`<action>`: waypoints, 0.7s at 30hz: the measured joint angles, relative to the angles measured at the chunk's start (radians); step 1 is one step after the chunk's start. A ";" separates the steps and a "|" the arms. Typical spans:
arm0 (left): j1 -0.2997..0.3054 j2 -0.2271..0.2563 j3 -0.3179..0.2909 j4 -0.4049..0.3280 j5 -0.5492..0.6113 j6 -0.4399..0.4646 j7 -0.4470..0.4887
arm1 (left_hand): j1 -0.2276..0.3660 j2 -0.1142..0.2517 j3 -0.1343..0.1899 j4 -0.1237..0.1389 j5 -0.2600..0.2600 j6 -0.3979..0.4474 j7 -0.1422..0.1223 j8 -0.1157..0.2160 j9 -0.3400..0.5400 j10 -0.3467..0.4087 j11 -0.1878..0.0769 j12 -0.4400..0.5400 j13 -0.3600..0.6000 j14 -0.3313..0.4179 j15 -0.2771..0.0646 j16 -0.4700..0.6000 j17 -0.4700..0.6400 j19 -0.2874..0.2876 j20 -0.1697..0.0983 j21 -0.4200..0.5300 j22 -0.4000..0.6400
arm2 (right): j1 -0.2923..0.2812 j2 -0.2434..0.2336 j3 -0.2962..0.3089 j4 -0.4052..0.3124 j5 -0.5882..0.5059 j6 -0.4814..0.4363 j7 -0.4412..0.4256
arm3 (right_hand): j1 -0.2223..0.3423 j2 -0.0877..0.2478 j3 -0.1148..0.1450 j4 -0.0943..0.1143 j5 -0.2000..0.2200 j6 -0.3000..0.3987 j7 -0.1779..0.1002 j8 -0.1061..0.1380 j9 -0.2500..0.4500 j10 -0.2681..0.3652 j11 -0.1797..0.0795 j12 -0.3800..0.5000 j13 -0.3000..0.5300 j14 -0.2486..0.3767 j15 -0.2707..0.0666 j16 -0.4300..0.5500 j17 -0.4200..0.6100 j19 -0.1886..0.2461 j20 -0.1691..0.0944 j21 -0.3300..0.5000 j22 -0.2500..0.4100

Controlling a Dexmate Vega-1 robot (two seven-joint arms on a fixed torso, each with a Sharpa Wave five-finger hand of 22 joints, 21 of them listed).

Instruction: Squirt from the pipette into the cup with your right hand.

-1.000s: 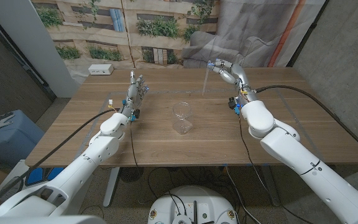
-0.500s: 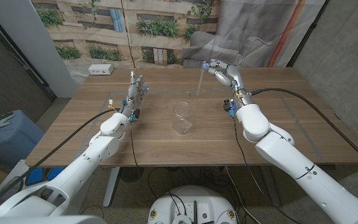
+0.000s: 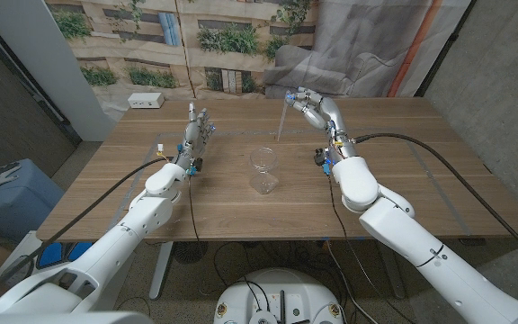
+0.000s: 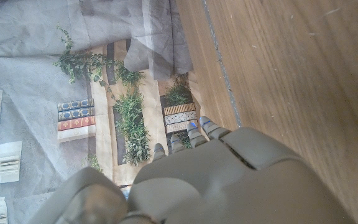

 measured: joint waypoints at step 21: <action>0.001 0.001 0.000 -0.001 0.000 0.000 0.000 | 0.000 0.000 0.000 0.000 0.000 0.000 0.000 0.000 0.000 0.000 0.000 0.000 0.000 0.000 0.000 0.000 0.000 0.000 0.000 0.000 0.000 | 0.011 0.069 -0.071 0.063 -0.092 0.038 -0.037 | 0.000 0.000 -0.007 0.001 0.000 0.004 0.004 0.000 0.000 0.009 0.002 0.000 0.000 0.000 0.000 0.000 0.000 0.007 -0.007 0.000 0.000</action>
